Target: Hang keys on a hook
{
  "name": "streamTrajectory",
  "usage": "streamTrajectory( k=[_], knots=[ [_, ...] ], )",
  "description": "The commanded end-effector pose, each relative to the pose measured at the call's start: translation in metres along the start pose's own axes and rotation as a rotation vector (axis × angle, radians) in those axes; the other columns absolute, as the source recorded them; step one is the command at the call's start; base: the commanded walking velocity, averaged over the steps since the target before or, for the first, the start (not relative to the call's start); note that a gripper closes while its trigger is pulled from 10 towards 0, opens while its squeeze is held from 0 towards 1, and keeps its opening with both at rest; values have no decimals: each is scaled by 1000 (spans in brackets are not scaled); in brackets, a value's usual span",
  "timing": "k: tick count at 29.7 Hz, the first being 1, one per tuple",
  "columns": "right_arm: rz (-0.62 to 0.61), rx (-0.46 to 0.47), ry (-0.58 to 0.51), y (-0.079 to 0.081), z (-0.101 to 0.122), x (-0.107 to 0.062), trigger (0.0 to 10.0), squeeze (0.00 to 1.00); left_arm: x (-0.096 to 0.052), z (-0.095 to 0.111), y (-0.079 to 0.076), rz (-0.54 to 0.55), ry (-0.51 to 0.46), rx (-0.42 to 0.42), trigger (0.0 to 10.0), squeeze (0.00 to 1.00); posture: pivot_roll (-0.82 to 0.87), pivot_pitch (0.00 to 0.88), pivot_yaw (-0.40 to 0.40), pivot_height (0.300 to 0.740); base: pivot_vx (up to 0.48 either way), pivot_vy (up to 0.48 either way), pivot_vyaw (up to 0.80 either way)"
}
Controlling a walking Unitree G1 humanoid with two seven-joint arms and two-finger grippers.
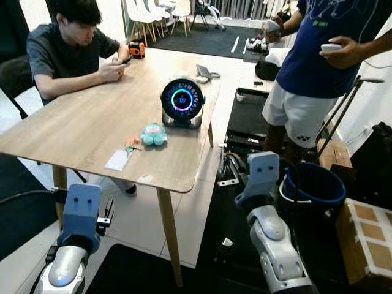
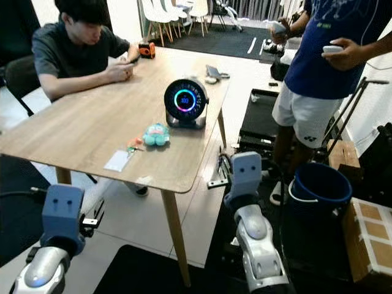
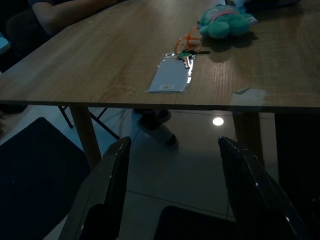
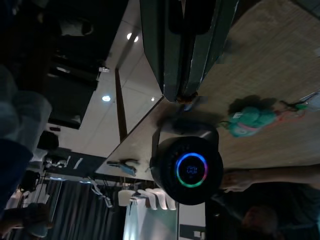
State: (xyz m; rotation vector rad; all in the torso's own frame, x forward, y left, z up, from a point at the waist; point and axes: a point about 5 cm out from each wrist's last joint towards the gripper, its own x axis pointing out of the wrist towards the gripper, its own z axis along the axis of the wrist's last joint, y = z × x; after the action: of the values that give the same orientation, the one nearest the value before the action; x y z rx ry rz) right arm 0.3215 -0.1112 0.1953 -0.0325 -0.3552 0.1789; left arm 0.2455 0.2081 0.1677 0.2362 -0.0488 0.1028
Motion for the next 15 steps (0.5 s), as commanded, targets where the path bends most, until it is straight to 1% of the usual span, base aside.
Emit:
streamTrajectory(
  k=[1, 15],
  knots=[
    [-6, 14, -9, 0, 0, -1, 10000, 0, -1, -3, 0, -2, 15, -1, 10000, 0, 157, 132, -48, 740, 0, 0, 0],
    [-11, 21, -7, 0, 0, -1, 10000, 0, -2, -2, 0, -5, 9, 4, 10000, 0, 157, 134, -45, 740, 0, 0, 0]
  ],
)
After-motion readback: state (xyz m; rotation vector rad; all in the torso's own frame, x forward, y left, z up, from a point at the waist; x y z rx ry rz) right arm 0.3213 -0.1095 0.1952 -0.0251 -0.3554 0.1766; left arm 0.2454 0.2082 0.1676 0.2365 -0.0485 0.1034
